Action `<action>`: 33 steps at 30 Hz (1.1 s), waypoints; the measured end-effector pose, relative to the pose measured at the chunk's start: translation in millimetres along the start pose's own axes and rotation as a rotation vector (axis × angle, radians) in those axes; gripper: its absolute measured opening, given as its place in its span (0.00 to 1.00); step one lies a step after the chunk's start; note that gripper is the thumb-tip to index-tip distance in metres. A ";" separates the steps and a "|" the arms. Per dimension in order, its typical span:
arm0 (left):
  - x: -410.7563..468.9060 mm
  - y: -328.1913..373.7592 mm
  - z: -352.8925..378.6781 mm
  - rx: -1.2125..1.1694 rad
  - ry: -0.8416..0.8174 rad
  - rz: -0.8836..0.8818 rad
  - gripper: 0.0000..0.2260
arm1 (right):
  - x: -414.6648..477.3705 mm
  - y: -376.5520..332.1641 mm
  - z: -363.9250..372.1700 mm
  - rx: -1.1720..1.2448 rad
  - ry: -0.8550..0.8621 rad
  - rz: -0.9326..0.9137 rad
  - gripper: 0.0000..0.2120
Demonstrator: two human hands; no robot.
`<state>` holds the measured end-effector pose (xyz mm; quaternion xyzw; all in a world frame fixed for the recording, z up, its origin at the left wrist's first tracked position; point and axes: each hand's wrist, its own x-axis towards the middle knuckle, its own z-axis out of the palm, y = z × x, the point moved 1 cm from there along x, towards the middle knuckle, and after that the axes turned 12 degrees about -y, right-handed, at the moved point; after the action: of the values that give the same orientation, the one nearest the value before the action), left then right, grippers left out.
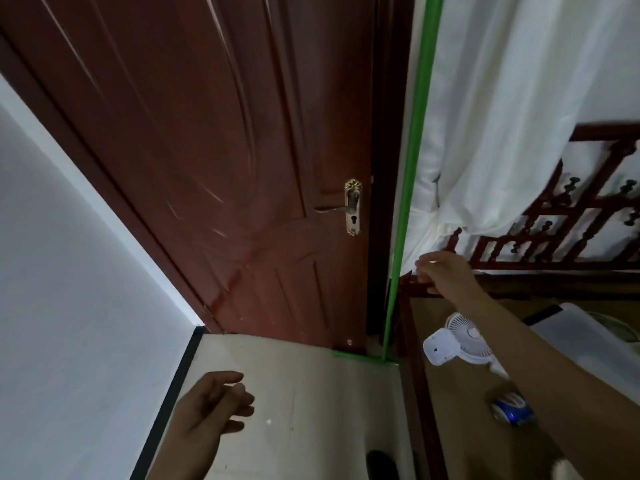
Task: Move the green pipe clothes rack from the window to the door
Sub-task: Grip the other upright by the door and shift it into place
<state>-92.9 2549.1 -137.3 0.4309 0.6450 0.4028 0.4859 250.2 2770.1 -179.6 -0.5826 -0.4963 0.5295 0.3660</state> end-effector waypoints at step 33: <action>160.7 105.9 -12.2 0.118 0.215 0.091 0.05 | 219.8 -74.7 107.5 -0.393 -0.159 -0.294 0.19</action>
<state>-112.5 2732.2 -80.3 0.4419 0.6957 0.4296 0.3689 118.9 2989.6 -182.6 -0.5206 -0.6962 0.4082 0.2787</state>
